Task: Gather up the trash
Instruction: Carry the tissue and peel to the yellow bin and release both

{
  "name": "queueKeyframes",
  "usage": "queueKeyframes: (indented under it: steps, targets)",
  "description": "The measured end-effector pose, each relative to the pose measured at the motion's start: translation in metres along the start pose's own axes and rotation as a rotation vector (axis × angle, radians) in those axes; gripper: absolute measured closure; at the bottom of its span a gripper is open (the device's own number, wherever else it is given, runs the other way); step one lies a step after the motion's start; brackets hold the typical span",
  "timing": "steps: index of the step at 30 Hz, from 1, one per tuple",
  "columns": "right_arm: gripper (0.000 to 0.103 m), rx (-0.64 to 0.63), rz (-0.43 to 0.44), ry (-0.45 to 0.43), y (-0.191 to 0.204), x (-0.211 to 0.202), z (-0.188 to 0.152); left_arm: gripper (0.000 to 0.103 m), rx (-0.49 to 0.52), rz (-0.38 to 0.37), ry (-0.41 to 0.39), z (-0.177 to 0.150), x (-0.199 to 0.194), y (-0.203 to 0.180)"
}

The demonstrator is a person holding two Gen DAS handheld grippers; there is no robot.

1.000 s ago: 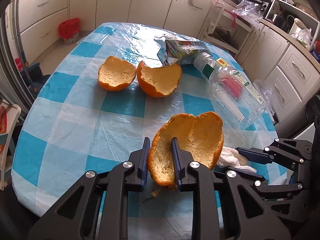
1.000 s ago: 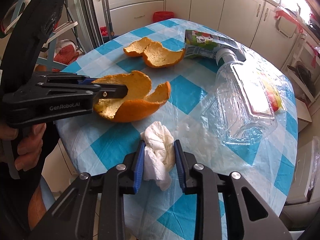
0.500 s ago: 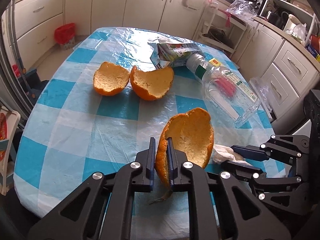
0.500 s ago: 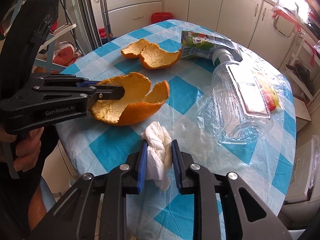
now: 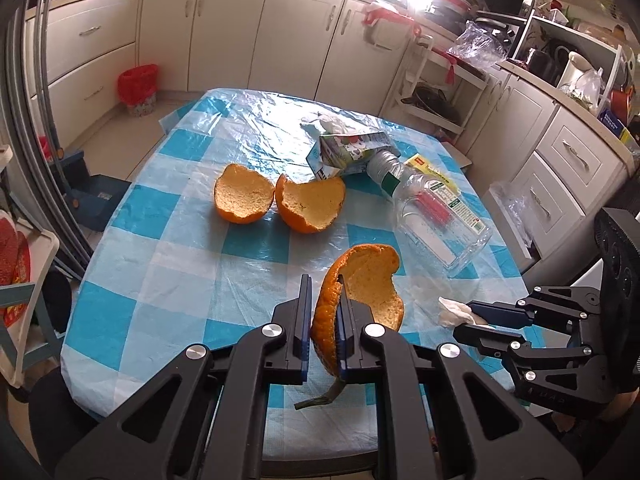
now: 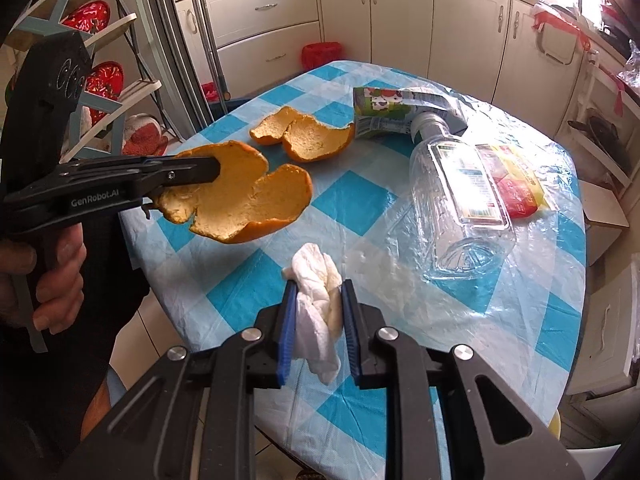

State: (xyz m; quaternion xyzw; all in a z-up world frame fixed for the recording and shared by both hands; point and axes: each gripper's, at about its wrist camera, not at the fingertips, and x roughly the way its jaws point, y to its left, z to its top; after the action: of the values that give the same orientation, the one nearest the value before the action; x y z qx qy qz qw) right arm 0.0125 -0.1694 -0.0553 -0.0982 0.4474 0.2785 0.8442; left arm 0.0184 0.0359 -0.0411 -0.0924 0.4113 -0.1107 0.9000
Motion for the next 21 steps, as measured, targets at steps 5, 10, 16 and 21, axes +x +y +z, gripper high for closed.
queueKeyframes:
  steps: [5,10,16,21]
  targets:
    - [0.080,0.006,-0.003,-0.016,-0.002,-0.011,-0.004,0.094,0.038,-0.003,-0.027,0.003,-0.012,-0.016]
    - [0.080,0.019,-0.028,-0.047,-0.010,-0.030,-0.011,0.094,0.091,-0.014,-0.054,0.005,-0.022,-0.041]
    - [0.080,0.115,-0.104,-0.091,-0.047,-0.068,-0.035,0.094,0.149,-0.063,-0.066,0.007,-0.027,-0.079]
    - [0.080,0.237,-0.215,-0.084,-0.097,-0.102,-0.066,0.094,0.203,-0.148,-0.061,0.007,-0.023,-0.128]
